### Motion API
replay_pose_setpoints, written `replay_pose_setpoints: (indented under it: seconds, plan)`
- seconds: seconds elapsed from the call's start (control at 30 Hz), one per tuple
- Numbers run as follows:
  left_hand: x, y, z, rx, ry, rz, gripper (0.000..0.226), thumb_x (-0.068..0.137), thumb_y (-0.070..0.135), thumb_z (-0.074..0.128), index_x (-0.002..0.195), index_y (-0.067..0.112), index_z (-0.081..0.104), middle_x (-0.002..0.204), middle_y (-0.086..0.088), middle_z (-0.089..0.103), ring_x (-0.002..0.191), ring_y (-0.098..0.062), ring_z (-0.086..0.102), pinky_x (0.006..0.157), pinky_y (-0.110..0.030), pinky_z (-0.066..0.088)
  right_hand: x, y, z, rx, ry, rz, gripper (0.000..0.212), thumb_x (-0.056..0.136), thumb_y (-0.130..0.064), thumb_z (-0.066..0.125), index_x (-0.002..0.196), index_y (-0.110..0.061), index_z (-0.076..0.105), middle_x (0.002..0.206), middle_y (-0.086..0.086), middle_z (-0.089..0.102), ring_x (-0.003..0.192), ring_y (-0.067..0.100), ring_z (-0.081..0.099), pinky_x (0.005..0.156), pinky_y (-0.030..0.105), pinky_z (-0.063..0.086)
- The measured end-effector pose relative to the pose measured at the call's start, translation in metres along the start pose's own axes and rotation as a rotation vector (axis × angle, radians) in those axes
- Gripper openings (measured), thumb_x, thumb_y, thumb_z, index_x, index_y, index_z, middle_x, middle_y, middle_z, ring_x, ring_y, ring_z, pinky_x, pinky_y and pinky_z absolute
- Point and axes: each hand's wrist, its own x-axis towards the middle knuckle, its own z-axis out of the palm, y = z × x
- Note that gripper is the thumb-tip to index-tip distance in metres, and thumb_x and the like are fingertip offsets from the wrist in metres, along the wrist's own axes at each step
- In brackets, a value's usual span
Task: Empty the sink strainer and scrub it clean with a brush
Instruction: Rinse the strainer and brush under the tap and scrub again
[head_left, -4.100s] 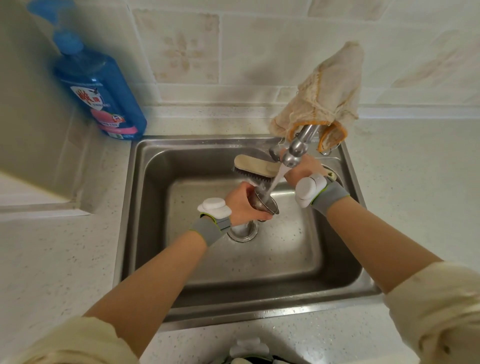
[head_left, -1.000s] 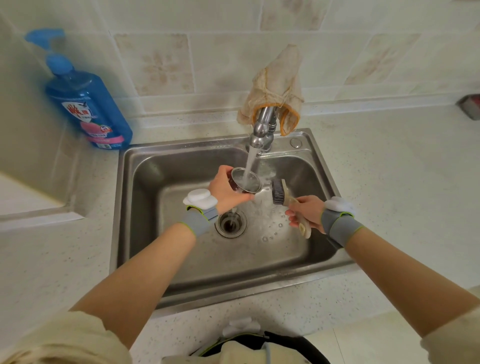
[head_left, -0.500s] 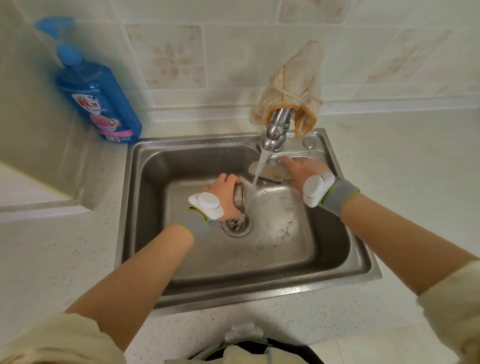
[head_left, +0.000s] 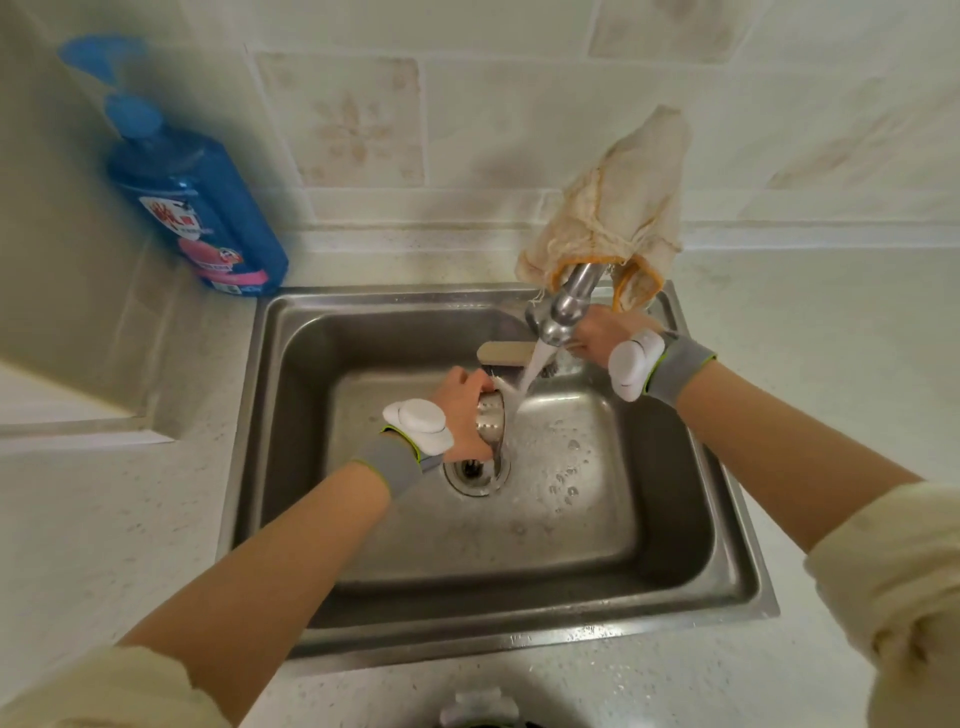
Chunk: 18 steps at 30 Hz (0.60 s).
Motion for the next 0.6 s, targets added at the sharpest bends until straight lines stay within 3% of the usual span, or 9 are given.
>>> replay_pose_setpoints:
  seconds: [0.1, 0.2, 0.3, 0.4, 0.47, 0.6]
  plan:
    - [0.002, -0.002, -0.005, 0.063, -0.016, -0.038, 0.076, 0.059, 0.027, 0.078, 0.123, 0.016, 0.039, 0.117, -0.008, 0.039, 0.09, -0.026, 0.053, 0.08, -0.041, 0.053, 0.009, 0.018, 0.006, 0.005, -0.049, -0.023, 0.051, 0.098, -0.011, 0.039, 0.146, -0.025, 0.031, 0.14, 0.011, 0.043, 0.125, 0.036, 0.048, 0.102, 0.046, 0.043]
    - [0.002, -0.003, -0.011, 0.117, -0.029, -0.059, 0.077, 0.06, 0.029, 0.078, 0.125, 0.016, 0.038, 0.117, -0.009, 0.038, 0.094, -0.028, 0.052, 0.083, -0.043, 0.052, 0.003, 0.027, 0.002, 0.017, -0.061, 0.019, 0.048, 0.098, -0.013, 0.039, 0.145, -0.021, 0.033, 0.147, 0.012, 0.038, 0.133, 0.032, 0.04, 0.109, 0.042, 0.034]
    - [-0.002, -0.002, -0.014, 0.186, -0.026, -0.051, 0.076, 0.062, 0.029, 0.077, 0.126, 0.015, 0.039, 0.12, -0.011, 0.037, 0.102, -0.028, 0.048, 0.084, -0.037, 0.05, -0.003, 0.026, 0.004, 0.027, -0.003, 0.069, 0.048, 0.098, -0.014, 0.04, 0.145, -0.024, 0.034, 0.142, 0.013, 0.043, 0.128, 0.031, 0.045, 0.101, 0.039, 0.037]
    - [-0.005, -0.001, -0.012, 0.296, -0.037, -0.075, 0.075, 0.064, 0.03, 0.075, 0.127, 0.015, 0.038, 0.124, -0.011, 0.036, 0.113, -0.029, 0.042, 0.086, -0.038, 0.043, -0.009, 0.014, 0.012, -0.007, 0.061, 0.134, 0.058, 0.098, -0.013, 0.037, 0.15, -0.027, 0.016, 0.122, 0.012, 0.052, 0.113, 0.029, 0.056, 0.085, 0.035, 0.045]
    - [-0.01, 0.002, -0.008, 0.373, -0.028, -0.097, 0.073, 0.064, 0.03, 0.075, 0.125, 0.014, 0.039, 0.126, -0.011, 0.035, 0.116, -0.029, 0.039, 0.089, -0.04, 0.041, -0.021, 0.004, 0.019, 0.025, 0.112, 0.19, 0.06, 0.098, -0.014, 0.038, 0.15, -0.026, 0.011, 0.13, 0.013, 0.047, 0.116, 0.03, 0.053, 0.078, 0.035, 0.042]
    - [-0.023, 0.002, -0.002, 0.454, -0.008, -0.108, 0.066, 0.065, 0.025, 0.074, 0.121, 0.01, 0.042, 0.126, -0.013, 0.035, 0.115, -0.029, 0.04, 0.085, -0.036, 0.042, -0.047, -0.013, 0.04, 0.218, 0.069, 0.217, 0.069, 0.096, -0.031, 0.047, 0.15, -0.033, 0.004, 0.132, 0.016, 0.043, 0.123, 0.033, 0.046, 0.093, 0.042, 0.043]
